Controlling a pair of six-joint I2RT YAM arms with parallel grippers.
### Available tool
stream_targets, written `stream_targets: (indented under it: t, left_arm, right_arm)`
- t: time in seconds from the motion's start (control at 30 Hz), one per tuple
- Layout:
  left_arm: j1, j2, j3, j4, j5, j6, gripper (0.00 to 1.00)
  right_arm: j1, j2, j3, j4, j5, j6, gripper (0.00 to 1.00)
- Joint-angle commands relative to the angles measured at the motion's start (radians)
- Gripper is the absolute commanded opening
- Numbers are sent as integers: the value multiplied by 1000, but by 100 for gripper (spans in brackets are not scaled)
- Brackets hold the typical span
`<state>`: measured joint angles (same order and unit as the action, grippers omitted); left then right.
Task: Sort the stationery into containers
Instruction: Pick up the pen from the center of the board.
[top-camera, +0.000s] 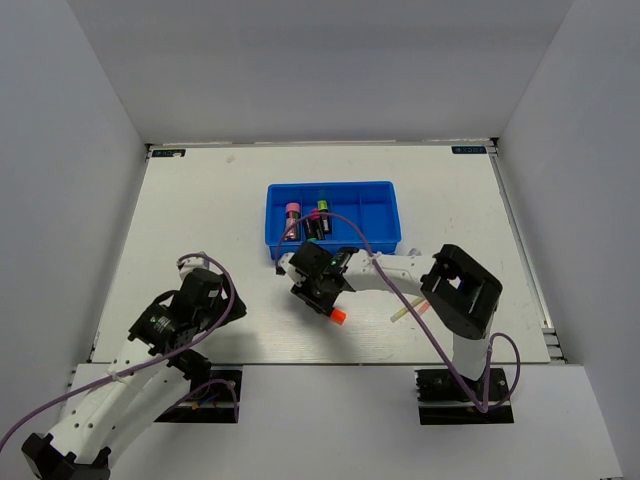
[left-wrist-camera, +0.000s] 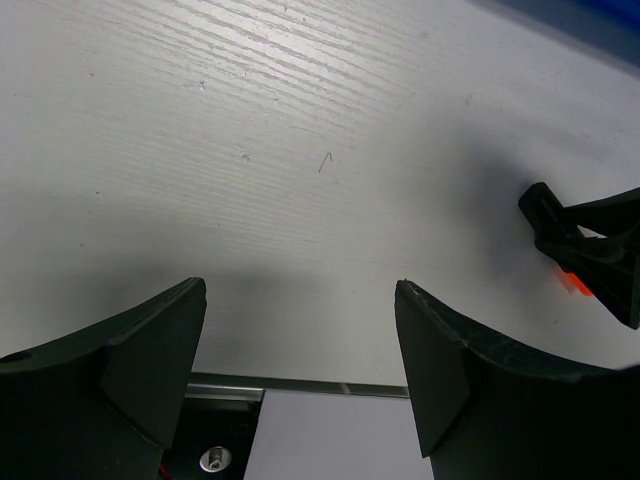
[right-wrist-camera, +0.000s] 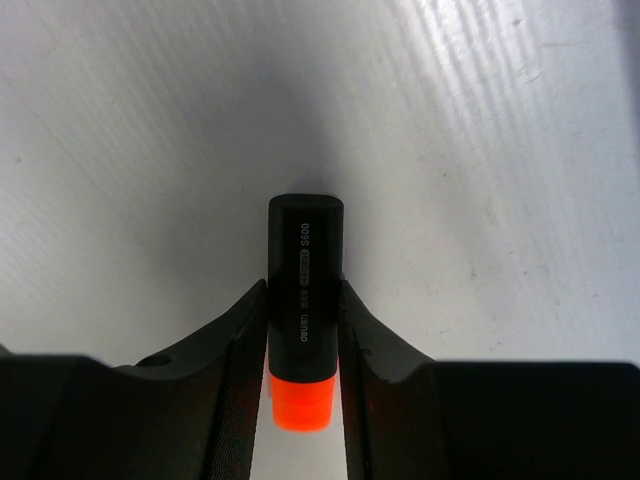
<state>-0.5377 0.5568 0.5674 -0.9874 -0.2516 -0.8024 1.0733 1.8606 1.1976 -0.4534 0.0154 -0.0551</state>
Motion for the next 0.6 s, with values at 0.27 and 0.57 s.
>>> stream_targets:
  t: [0.27, 0.57]
  left_arm:
    - [5, 15, 11, 13, -6, -6, 87]
    - [5, 18, 15, 16, -3, -4, 87]
  right_arm:
    - [-19, -84, 158, -280, -68, -71, 0]
    - [-53, -149, 381, -298, 130, -155, 0]
